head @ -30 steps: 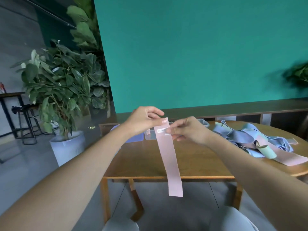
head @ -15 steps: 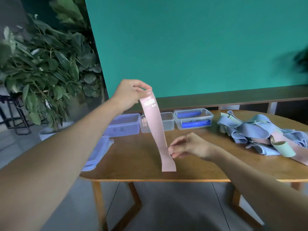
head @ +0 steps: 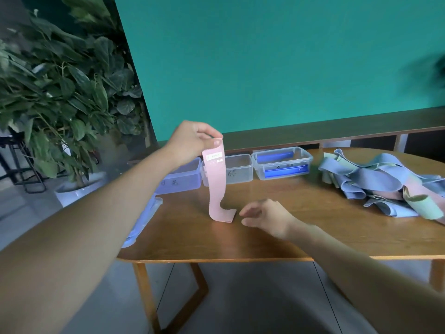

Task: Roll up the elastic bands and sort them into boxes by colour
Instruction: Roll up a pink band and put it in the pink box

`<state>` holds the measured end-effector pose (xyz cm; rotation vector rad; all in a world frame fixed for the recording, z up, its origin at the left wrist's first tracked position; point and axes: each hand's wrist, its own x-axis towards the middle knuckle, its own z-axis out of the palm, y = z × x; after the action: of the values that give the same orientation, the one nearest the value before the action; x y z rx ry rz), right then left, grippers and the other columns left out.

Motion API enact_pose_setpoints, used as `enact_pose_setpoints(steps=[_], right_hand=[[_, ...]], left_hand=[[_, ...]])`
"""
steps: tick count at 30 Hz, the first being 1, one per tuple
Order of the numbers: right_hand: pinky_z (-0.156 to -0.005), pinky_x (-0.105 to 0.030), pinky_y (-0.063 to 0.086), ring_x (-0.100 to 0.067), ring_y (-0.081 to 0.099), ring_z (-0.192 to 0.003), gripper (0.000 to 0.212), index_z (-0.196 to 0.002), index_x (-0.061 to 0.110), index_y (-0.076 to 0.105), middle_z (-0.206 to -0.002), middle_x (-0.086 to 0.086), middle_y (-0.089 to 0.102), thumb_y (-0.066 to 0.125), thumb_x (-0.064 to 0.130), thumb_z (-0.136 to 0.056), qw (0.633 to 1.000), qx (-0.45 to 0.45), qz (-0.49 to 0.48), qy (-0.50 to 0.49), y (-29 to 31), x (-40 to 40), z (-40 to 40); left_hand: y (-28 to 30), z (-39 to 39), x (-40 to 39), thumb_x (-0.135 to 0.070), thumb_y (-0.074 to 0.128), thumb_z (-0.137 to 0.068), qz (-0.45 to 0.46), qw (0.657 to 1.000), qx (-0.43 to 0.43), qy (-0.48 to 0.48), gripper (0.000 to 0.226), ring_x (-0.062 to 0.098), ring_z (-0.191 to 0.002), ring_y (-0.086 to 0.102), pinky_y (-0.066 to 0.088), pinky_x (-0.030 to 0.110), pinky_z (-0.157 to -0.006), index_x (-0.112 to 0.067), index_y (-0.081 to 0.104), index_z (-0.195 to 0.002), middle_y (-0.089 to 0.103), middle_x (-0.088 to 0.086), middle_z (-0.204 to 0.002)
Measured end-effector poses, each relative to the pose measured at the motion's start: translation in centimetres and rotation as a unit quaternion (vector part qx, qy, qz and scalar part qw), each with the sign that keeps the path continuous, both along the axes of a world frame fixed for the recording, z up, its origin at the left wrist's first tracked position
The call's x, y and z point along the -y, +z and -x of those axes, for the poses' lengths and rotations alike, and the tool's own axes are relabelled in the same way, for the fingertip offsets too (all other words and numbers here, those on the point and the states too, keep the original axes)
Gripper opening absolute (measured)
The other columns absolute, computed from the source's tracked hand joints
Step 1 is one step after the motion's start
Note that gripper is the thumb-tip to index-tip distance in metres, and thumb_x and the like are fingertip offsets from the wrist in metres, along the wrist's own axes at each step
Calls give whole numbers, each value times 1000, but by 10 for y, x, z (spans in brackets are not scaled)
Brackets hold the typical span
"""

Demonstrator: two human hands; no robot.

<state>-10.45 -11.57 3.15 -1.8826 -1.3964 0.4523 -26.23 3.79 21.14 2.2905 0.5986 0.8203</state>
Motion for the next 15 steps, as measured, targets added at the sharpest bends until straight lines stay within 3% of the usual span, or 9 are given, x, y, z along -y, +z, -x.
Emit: enact_pose_setpoints(steps=[5, 8, 15], right_hand=[[-98, -24, 44, -6, 54, -109, 26, -122, 39, 67, -125, 18, 58, 63, 28, -99, 995, 92, 25, 24, -8, -23, 5], [-104, -32, 45, -7, 53, -113, 20, -116, 36, 71, -124, 15, 61, 63, 30, -99, 993, 107, 17, 35, -15, -40, -1], [-91, -20, 41, -6, 54, -104, 12, -94, 33, 80, -111, 15, 61, 67, 35, -95, 994, 87, -24, 56, -16, -55, -6]], left_hand=[[-1, -9, -9, -17, 76, -88, -13, 1000, -6, 6, 7, 3, -74, 67, 47, 22, -72, -21, 78, -94, 77, -3, -86], [-3, -8, -17, -17, 76, -87, -16, 1000, -3, 23, 7, 5, -76, 67, 46, 23, -72, -21, 78, -94, 77, -3, -87], [-2, 5, -42, -21, 78, -87, -37, 996, 22, 81, 8, 4, -81, 68, 45, 14, -63, -29, 77, -86, 75, -8, -86]])
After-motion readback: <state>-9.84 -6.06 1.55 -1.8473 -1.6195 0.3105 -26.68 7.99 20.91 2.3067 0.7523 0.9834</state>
